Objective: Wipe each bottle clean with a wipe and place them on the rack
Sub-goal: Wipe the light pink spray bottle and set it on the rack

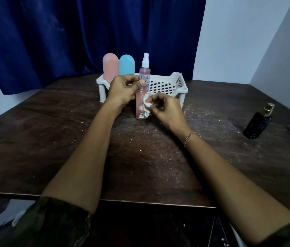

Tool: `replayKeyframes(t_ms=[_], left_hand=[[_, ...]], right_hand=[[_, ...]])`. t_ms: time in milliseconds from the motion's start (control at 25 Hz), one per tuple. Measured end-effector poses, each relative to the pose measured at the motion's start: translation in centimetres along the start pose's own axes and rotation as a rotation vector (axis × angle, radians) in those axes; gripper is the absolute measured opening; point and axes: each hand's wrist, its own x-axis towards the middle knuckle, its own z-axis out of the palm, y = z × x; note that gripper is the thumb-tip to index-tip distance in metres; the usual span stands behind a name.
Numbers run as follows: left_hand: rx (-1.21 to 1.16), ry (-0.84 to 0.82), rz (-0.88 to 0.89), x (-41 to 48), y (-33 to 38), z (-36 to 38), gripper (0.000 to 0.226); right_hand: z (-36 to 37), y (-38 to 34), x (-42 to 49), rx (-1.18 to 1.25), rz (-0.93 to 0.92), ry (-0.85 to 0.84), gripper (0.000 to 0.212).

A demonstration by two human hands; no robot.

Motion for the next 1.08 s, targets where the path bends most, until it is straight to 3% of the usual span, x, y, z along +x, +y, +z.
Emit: replayKeyframes(t_ms=[160, 320, 520, 680, 880, 1080], left_hand=[[0.032, 0.032, -0.013, 0.07, 0.10, 0.07, 0.004], [0.018, 0.042, -0.022, 0.23, 0.15, -0.06, 0.006], [0.030, 0.048, -0.032, 0.56, -0.23, -0.20, 0.004], [-0.004, 0.054, -0.051, 0.61, -0.20, -0.27, 0.014], [0.000, 0.061, -0.045, 0.41, -0.05, -0.24, 0.007], [-0.040, 0.060, -0.062, 0.31, -0.06, -0.21, 0.007]], right_hand=[[-0.40, 0.13, -0.22, -0.096, 0.025, -0.121, 0.013], [-0.07, -0.17, 0.10, -0.056, -0.017, 0.002, 0.013], [-0.58, -0.04, -0.18, -0.108, 0.046, -0.176, 0.014], [-0.34, -0.38, -0.18, -0.043, 0.010, -0.060, 0.012], [-0.77, -0.17, -0.42, -0.100, 0.038, -0.201, 0.016], [-0.54, -0.31, -0.37, -0.071, -0.032, -0.092, 0.015]])
